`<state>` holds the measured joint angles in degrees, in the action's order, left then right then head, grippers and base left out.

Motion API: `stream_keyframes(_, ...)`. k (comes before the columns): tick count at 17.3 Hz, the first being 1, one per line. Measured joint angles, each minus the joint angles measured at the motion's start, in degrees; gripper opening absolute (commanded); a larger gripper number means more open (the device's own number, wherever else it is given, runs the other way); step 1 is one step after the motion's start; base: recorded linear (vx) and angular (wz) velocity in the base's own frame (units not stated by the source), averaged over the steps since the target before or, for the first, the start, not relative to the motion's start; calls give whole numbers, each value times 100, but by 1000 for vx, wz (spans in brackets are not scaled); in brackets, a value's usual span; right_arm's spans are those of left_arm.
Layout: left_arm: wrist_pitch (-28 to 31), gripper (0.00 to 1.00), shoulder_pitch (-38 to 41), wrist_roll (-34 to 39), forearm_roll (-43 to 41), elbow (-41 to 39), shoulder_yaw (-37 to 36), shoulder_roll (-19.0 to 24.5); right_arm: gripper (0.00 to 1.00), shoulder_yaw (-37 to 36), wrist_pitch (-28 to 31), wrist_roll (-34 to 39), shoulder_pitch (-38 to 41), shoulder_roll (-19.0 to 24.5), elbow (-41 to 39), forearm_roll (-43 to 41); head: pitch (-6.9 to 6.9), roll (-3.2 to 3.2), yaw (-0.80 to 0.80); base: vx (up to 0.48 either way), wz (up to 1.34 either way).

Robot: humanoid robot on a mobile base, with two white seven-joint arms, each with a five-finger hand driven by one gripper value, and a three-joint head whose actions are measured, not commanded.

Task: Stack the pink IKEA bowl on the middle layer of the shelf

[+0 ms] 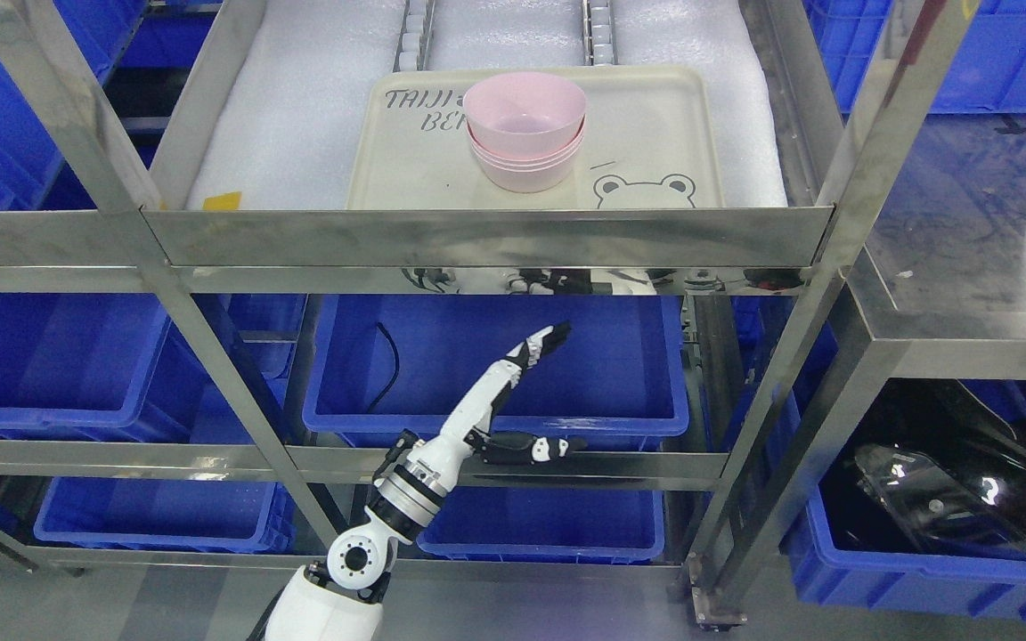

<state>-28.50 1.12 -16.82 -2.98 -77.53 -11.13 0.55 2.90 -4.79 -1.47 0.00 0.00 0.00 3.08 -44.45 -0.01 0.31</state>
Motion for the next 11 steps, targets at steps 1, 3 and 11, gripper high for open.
stream_keyframes(1, 76, 100, 23, 194, 52, 50, 99, -5, 100, 0, 0, 0, 0, 0, 0, 0, 0, 0, 0, 0, 0)
stream_keyframes(3, 190, 100, 59, 551, 135, 143, 292, -14, 100, 0, 0, 0, 0, 0, 0, 0, 0, 0, 0, 0, 0)
stream_keyframes(11, 285, 100, 116, 915, 266, 339, 943, -37, 100, 0, 0, 0, 0, 0, 0, 0, 0, 0, 0, 0, 0)
